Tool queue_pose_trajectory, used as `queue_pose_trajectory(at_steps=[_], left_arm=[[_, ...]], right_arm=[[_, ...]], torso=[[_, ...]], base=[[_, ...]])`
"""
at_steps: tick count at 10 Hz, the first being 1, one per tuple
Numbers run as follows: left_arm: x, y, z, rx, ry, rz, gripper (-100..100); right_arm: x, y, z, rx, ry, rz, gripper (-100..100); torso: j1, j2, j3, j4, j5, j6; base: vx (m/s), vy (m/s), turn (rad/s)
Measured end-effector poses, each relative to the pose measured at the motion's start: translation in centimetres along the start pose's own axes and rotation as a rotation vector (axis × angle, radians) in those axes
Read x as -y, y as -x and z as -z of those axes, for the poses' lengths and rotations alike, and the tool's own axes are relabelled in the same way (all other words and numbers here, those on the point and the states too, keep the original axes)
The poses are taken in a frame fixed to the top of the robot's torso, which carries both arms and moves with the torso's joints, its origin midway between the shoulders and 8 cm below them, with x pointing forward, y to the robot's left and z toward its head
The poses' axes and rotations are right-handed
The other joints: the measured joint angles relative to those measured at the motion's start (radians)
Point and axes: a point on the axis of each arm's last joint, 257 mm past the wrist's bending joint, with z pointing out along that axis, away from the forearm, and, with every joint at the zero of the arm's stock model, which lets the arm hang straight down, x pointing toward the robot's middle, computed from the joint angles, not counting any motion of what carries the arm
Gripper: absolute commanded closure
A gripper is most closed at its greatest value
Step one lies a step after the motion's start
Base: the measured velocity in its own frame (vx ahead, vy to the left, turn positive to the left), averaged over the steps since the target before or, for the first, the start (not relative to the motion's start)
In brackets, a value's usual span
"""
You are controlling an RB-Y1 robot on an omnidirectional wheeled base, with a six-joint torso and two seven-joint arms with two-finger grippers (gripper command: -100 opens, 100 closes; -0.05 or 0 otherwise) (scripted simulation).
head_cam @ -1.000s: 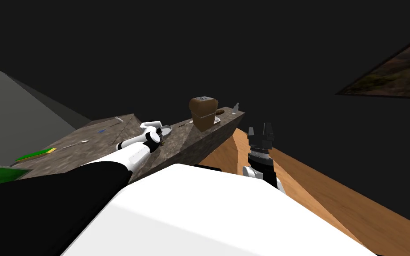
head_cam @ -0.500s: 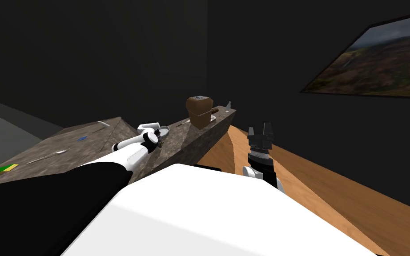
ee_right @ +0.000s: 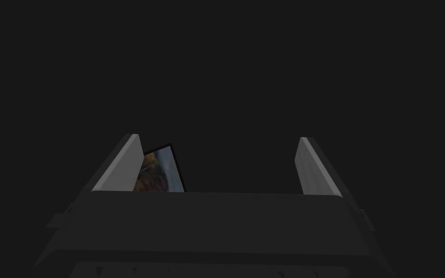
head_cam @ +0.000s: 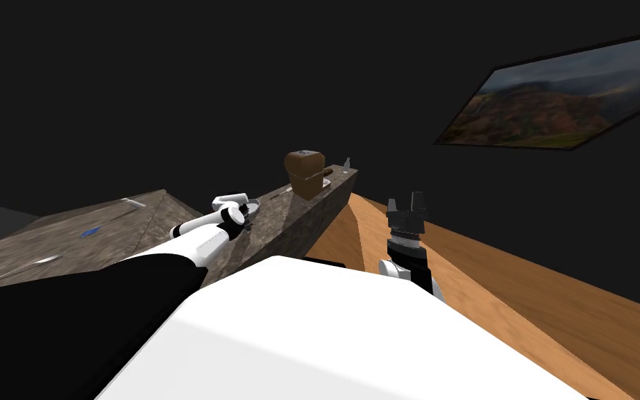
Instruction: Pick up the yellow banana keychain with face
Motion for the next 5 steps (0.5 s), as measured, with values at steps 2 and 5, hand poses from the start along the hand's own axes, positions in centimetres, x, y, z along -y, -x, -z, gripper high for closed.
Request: queue_pose_trajectory(at_steps=[2,5], left_arm=[[0.04,0.04,0.06,-0.001,0.0,0.005,100],[0.03,0.03,0.06,-0.001,0.0,0.004,100]], right_arm=[[0.0,0.0,0.0,0.0,0.0,0.0,0],[0.0,0.0,0.0,0.0,0.0,0.0,0]], torso=[[0.001,-0.003,-0.002,-0.002,0.002,0.001],[0.002,-0.004,-0.003,-0.002,0.002,0.001]], base=[[0.0,0.0,0.0],[0.015,-0.004,0.088]])
